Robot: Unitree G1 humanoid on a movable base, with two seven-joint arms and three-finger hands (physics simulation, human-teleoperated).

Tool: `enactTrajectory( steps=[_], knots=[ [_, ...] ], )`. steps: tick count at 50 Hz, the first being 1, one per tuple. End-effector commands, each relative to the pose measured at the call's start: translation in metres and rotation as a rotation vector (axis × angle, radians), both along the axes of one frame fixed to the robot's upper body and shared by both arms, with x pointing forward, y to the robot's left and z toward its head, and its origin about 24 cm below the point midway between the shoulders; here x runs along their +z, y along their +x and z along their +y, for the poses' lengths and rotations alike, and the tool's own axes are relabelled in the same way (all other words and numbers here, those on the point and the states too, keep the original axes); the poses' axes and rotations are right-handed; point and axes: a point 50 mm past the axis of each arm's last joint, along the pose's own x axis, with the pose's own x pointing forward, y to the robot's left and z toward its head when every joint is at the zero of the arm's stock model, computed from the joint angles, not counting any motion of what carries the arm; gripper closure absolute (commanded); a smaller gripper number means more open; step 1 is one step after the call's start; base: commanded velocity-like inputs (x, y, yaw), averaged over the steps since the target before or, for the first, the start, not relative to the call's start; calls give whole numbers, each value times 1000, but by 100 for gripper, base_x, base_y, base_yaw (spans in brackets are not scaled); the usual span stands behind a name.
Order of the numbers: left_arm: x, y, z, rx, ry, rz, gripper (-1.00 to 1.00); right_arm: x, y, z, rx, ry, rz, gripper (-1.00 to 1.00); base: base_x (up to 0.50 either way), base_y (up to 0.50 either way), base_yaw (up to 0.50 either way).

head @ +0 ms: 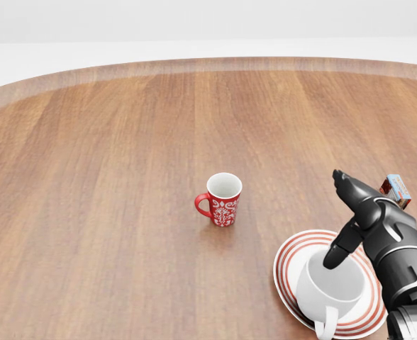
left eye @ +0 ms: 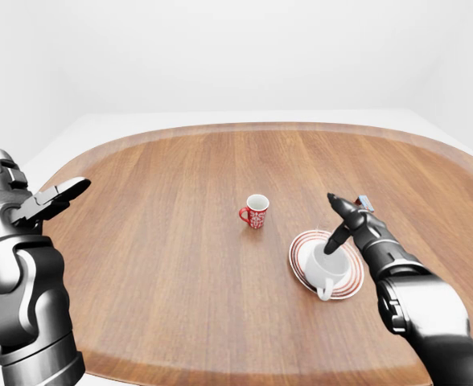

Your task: Put the white mug on the plate.

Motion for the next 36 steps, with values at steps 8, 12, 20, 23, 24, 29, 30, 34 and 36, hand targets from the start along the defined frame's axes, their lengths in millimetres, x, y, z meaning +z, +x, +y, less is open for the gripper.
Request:
enactTrajectory(
  steps=[8,12,20,23,24,29,30,34,36],
  knots=[
    [0,0,0,0,2,3,-100,164,46,34,211,-30,-475,-100,0,0,0],
    [-1,0,0,-1,2,3,-100,213,23,62,372,-184,-615,-100,0,0,0],
    [-1,-1,0,-1,3,1,-100,283,-13,88,402,-308,-925,-100,0,0,0],
    [-1,0,0,-2,2,3,-100,285,-13,86,387,-288,-968,-100,0,0,0],
    [-1,-1,0,-2,2,2,-100,284,-12,86,384,-286,-969,-100,0,0,0],
    [-1,-1,-1,-3,4,1,-100,287,-14,85,374,-268,-1021,-100,0,0,0],
    [0,-1,0,-2,4,0,-100,287,-14,85,377,-268,-1024,-100,0,0,0],
    [0,-1,-1,-2,5,0,-100,290,-16,87,379,-271,-1043,-100,0,0,0],
    [0,-1,0,-2,4,0,-100,287,-15,88,382,-269,-1030,-100,0,0,0]
  ],
)
